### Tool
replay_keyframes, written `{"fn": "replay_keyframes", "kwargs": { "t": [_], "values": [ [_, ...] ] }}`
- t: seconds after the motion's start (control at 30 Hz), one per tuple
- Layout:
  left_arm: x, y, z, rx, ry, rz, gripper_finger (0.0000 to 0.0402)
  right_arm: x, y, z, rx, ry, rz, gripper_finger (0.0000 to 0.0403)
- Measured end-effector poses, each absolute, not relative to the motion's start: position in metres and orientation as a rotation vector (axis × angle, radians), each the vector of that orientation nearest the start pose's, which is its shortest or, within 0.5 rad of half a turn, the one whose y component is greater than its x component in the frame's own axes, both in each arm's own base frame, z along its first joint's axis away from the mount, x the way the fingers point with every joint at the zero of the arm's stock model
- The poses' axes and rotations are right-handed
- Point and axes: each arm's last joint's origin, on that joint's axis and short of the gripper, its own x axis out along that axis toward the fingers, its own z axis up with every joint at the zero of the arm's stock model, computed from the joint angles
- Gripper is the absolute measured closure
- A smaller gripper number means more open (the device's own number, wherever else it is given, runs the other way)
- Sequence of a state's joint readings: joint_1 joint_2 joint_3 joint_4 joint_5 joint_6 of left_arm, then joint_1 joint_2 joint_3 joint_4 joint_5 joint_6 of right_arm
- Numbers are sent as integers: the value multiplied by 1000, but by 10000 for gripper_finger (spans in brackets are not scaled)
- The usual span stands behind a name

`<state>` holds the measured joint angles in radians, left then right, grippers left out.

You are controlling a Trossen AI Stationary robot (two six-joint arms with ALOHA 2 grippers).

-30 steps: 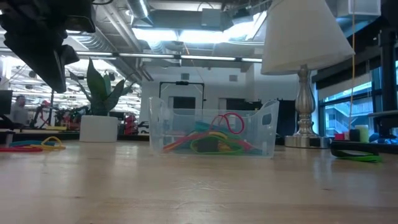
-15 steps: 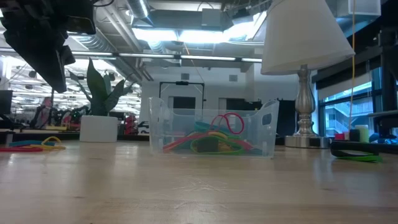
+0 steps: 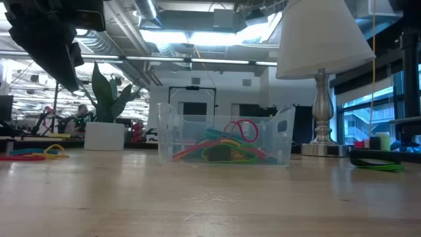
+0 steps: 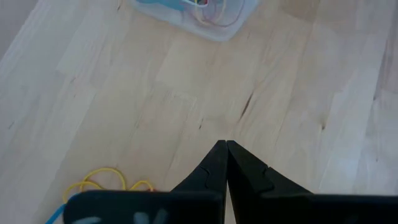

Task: Pick and place rubber bands into bin
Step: Put the bottom right green rubber band into the transparent bin

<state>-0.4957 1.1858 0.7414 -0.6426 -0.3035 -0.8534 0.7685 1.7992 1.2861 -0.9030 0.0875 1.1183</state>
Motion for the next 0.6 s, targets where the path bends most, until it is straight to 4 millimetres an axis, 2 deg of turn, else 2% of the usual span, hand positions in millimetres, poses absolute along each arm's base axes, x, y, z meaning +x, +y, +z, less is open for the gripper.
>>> {"fn": "replay_keyframes", "kwargs": {
  "t": [0.17, 0.27, 0.47, 0.6],
  "values": [
    [191, -93, 213, -345, 984, 250, 398, 241, 215, 238, 374, 1146, -278, 401],
    [192, -94, 213, -329, 980, 226, 398, 247, 194, 262, 409, 996, -339, 401],
    [194, -95, 215, -354, 950, 218, 398, 281, 139, 296, 371, 841, -401, 401],
    [194, -95, 215, -351, 945, 227, 398, 305, 100, 300, 347, 838, -421, 402]
  ]
}}
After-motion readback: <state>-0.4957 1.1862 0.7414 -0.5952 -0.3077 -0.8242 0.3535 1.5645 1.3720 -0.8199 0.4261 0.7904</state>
